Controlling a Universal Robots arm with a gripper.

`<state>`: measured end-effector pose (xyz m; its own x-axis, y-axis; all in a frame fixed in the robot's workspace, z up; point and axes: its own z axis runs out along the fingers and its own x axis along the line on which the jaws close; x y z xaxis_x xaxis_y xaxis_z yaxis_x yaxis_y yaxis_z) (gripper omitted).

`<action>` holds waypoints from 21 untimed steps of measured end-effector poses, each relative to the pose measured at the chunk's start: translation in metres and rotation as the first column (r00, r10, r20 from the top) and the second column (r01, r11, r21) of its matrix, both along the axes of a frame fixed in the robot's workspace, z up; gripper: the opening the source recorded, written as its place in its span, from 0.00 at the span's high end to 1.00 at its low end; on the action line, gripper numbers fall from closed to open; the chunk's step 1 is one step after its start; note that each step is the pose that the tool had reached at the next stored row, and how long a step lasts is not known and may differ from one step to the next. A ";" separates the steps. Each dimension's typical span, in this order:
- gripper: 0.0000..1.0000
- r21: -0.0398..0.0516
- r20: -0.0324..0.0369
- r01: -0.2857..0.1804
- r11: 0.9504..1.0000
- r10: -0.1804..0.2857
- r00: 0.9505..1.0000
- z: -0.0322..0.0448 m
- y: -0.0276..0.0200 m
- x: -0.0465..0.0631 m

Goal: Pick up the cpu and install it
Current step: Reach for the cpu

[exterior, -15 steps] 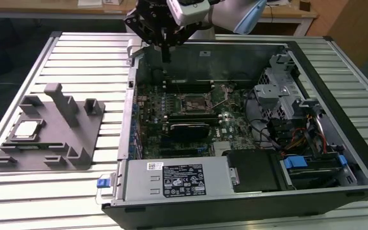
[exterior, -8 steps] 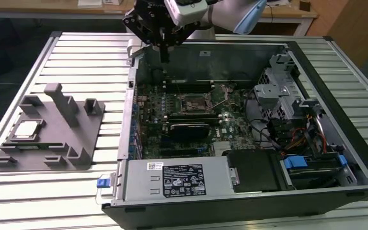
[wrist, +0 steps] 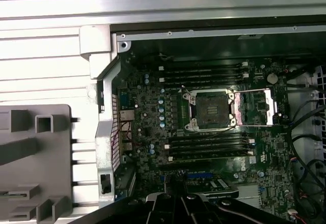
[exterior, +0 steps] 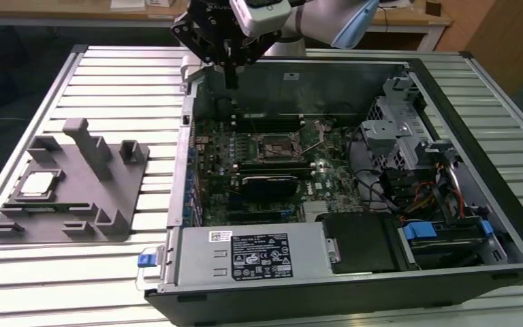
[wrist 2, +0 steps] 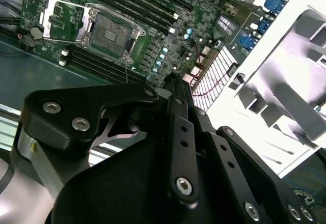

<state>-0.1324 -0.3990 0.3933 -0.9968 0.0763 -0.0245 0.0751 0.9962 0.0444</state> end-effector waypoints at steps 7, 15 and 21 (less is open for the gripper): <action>0.89 0.000 0.000 0.000 1.000 0.000 1.000 0.0000 -0.0001 -0.003; 0.89 0.000 0.000 0.000 1.000 0.000 1.000 0.0000 -0.0002 -0.007; 0.89 0.000 0.000 0.000 1.000 0.000 1.000 0.0000 -0.0002 -0.010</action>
<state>-0.1423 -0.3993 0.3933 -0.9968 0.0762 -0.0245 0.0751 0.9962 0.0443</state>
